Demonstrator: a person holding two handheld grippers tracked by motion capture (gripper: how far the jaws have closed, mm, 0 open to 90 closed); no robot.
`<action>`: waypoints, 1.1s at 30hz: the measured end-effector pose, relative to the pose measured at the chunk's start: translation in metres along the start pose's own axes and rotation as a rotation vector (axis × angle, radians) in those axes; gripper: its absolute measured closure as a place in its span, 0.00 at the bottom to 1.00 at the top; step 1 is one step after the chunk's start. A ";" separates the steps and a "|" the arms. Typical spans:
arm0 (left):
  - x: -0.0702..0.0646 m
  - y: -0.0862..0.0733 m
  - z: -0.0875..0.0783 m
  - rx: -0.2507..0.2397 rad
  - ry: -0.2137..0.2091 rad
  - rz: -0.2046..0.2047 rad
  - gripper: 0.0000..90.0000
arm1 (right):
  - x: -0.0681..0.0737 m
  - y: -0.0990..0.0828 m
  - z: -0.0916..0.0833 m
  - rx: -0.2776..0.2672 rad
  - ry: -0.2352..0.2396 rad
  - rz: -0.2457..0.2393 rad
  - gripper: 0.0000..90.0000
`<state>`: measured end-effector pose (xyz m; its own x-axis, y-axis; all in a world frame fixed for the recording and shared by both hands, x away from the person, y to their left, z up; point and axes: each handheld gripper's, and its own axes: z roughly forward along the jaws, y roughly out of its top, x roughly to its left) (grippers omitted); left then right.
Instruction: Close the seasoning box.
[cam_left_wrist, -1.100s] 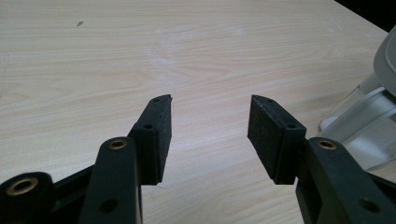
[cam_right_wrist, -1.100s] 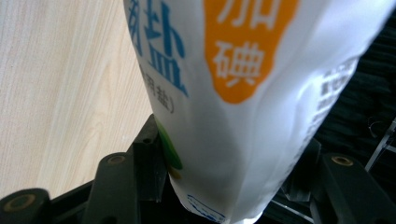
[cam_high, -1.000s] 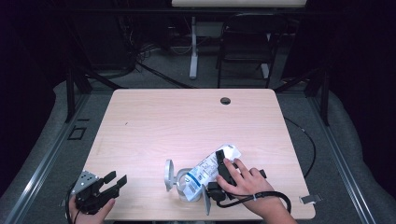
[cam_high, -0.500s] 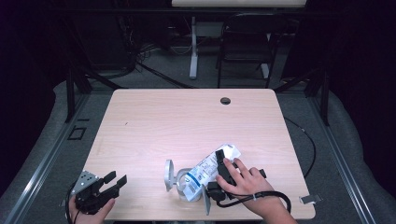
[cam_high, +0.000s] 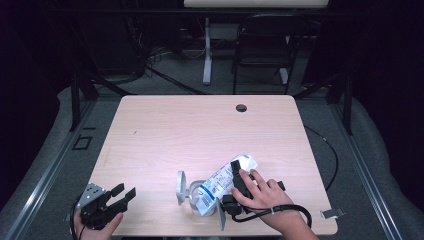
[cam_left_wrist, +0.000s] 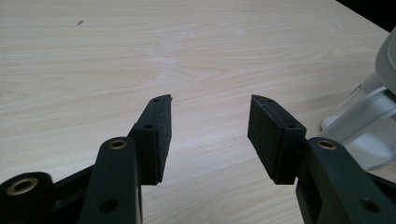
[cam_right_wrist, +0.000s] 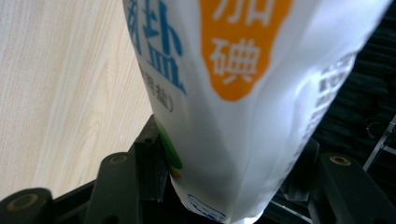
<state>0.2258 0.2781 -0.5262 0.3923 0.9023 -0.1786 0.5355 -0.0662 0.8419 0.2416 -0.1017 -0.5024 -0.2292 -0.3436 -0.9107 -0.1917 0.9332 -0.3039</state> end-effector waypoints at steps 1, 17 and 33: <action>0.000 0.000 0.000 0.001 0.000 -0.001 0.56 | 0.000 0.000 0.000 0.002 -0.001 -0.003 0.51; 0.001 -0.001 0.000 -0.002 0.000 -0.006 0.56 | -0.001 -0.001 0.000 0.004 0.005 -0.009 0.51; 0.001 -0.001 0.000 0.002 0.000 -0.008 0.56 | -0.002 -0.001 -0.001 0.008 -0.005 -0.030 0.53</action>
<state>0.2259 0.2793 -0.5269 0.3878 0.9030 -0.1850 0.5399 -0.0599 0.8396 0.2415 -0.1019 -0.5000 -0.2188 -0.3706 -0.9026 -0.1908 0.9235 -0.3329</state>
